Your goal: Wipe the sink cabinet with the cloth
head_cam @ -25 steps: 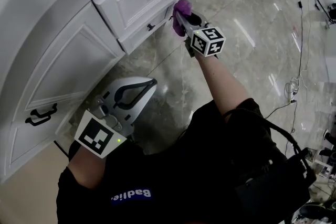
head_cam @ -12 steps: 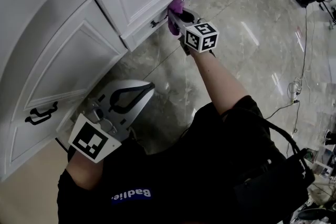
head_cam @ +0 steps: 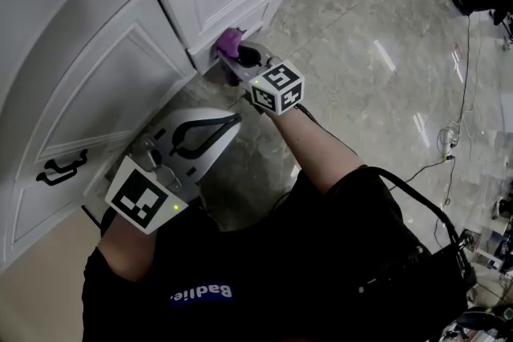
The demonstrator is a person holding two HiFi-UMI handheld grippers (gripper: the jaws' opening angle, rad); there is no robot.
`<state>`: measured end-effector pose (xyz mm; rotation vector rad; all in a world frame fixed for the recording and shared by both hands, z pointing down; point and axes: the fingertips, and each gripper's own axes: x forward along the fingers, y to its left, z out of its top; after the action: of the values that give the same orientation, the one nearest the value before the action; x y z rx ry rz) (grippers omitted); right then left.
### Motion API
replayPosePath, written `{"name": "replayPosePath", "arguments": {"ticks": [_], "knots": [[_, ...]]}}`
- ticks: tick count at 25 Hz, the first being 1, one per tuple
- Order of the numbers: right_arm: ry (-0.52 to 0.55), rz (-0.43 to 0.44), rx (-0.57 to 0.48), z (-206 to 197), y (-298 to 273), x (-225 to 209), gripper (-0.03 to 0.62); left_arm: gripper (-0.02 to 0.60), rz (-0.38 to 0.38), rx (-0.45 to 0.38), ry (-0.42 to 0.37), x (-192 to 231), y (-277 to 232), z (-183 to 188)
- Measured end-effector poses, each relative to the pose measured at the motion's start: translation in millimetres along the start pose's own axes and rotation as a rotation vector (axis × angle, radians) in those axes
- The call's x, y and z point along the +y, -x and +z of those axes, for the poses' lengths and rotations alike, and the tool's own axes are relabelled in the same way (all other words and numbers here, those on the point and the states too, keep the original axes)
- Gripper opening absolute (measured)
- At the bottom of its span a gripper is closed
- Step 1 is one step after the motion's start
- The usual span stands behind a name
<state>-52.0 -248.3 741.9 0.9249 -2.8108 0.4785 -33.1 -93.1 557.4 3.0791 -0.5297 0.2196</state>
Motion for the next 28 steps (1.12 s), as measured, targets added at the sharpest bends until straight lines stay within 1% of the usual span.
{"name": "replayPosePath", "arguments": {"ticks": [3, 6, 8, 9, 10, 12, 15, 18, 21, 23, 26, 28], "knots": [[0.012, 0.073, 0.037, -12.4, -7.3, 26.1, 0.055, 0.0, -0.019, -0.005, 0.007, -1.6, -6.2, -0.6], [0.056, 0.151, 0.076, -20.8, -5.5, 44.7, 0.055, 0.0, -0.036, -0.014, 0.011, -4.5, -11.2, 0.8], [0.096, 0.172, 0.092, -22.2, 4.4, 42.2, 0.055, 0.0, -0.049, -0.021, -0.001, -7.6, -14.0, 2.6], [0.109, 0.166, 0.097, -21.3, 11.2, 34.4, 0.055, 0.0, -0.057, -0.022, -0.007, -9.1, -14.9, 3.2], [0.112, 0.148, 0.099, -19.5, 18.5, 22.2, 0.055, 0.0, -0.063, -0.022, -0.011, -10.4, -15.4, 3.4], [0.087, 0.077, 0.091, -13.8, 34.3, -13.4, 0.055, 0.0, -0.07, -0.021, -0.014, -12.6, -15.9, 4.0], [0.025, -0.089, 0.062, -3.2, 59.6, -81.2, 0.055, 0.0, -0.074, -0.024, -0.015, -15.4, -17.4, 3.4], [0.0, -0.249, 0.062, 1.9, 74.8, -143.1, 0.055, 0.0, -0.073, -0.021, -0.016, -16.0, -18.9, 0.9], [-0.013, -0.356, 0.086, 1.1, 73.7, -188.3, 0.055, 0.0, -0.059, -0.018, -0.018, -11.9, -20.5, -3.8], [-0.016, -0.383, 0.117, -4.8, 66.7, -204.9, 0.055, 0.0, -0.046, -0.014, -0.009, -8.2, -21.3, -8.0], [0.002, -0.366, 0.169, -16.9, 49.0, -210.3, 0.055, 0.0, -0.035, -0.002, 0.017, -5.2, -21.8, -14.8], [-0.014, -0.364, 0.167, -22.2, 38.9, -209.2, 0.057, 0.0, -0.035, 0.006, 0.02, -4.7, -21.8, -17.5]]}}
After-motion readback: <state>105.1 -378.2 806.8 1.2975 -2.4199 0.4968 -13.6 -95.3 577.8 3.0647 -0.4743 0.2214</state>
